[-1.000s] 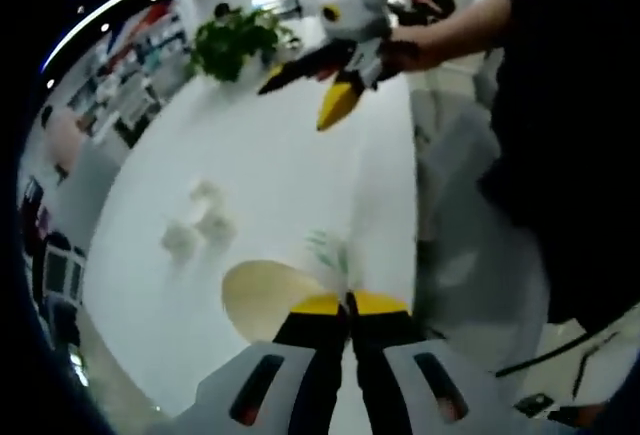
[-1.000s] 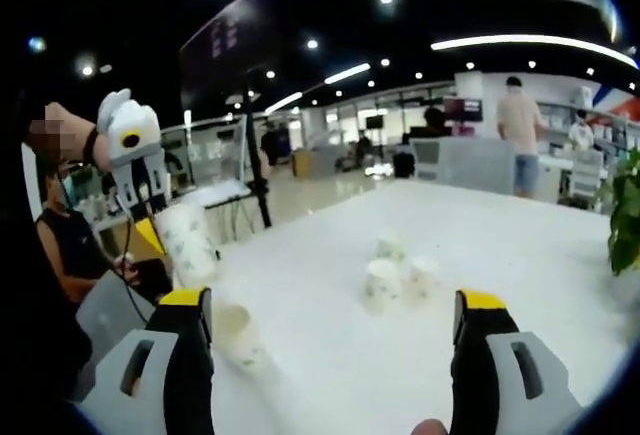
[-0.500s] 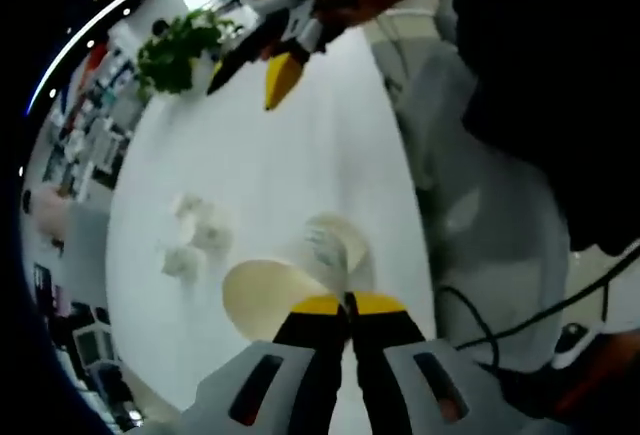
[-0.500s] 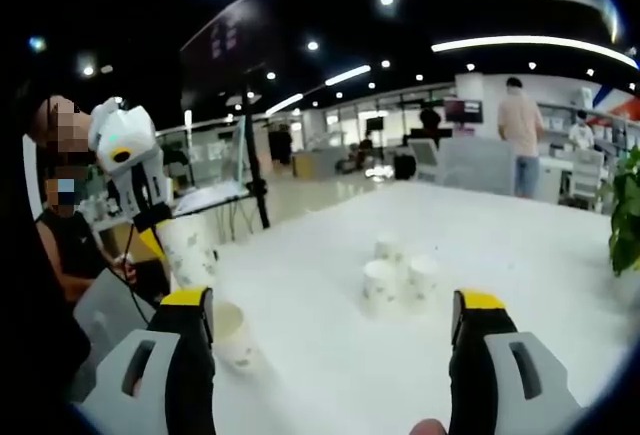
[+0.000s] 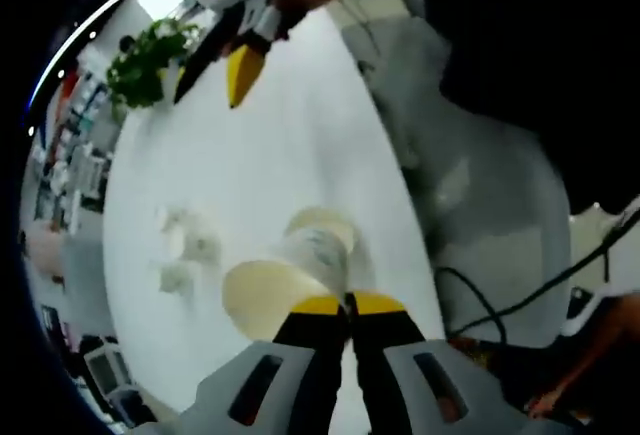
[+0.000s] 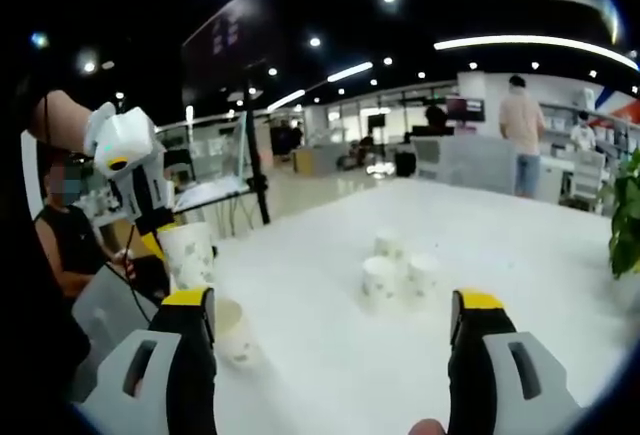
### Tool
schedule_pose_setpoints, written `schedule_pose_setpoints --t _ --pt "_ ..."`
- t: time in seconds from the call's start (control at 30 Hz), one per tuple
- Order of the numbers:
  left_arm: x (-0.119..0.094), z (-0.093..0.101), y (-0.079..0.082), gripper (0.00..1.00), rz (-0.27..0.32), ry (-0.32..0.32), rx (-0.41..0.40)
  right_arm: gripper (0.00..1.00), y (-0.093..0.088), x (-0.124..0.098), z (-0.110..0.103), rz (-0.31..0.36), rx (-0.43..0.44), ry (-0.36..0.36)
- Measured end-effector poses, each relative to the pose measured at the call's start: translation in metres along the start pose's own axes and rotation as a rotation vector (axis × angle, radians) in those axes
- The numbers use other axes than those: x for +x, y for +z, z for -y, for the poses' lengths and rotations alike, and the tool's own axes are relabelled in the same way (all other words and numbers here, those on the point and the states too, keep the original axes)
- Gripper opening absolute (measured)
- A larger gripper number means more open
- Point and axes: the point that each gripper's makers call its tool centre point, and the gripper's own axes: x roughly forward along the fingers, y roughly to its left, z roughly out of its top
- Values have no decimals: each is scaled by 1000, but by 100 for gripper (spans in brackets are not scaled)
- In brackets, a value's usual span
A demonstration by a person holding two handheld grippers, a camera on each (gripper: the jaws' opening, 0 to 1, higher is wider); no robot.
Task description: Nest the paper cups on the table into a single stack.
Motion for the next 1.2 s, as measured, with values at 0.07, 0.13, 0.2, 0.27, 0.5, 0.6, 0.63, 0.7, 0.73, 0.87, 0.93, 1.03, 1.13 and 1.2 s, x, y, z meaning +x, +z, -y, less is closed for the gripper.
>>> schedule_pose_setpoints --t 0.07,0.13,0.2,0.27,0.5,0.6,0.63,0.7,0.73,0.87,0.93,1.03,1.13,1.2 --pt "2 -1 0 0 -13 2 30 95 -3 0 1 -13 1 -5" --pt "5 -1 -2 0 -38 -4 49 95 -3 0 0 -10 6 -4" --pt "8 -2 -3 0 -62 -12 91 95 -3 0 -1 -9 3 -3" --pt "11 -3 -1 0 -70 -15 101 95 -3 0 -2 -7 5 0" --pt "23 -7 7 0 -82 -25 101 94 -10 -2 1 -21 21 -10" --pt "27 -6 8 0 -87 -35 100 94 -13 -3 2 -24 26 -13" --pt "29 -6 7 0 -91 -37 98 94 -14 -4 2 -24 30 -12" --pt "31 -6 5 0 -106 -44 88 94 -15 -5 2 -27 32 -14" --pt "32 -6 6 0 -105 -44 90 94 -16 -5 3 -28 34 -14" --pt "38 -8 5 0 -130 -52 74 93 -19 -6 4 -32 44 -15" --pt "40 -9 5 0 -136 -54 69 93 -19 -6 5 -31 48 -15" --pt "42 -9 5 0 -144 -62 69 93 -19 -6 5 -27 54 -15" --pt "45 -8 5 0 -152 -79 67 93 -22 -5 5 -31 58 -15" --pt "47 -8 5 0 -155 -87 47 93 -23 -6 6 -29 66 -16"
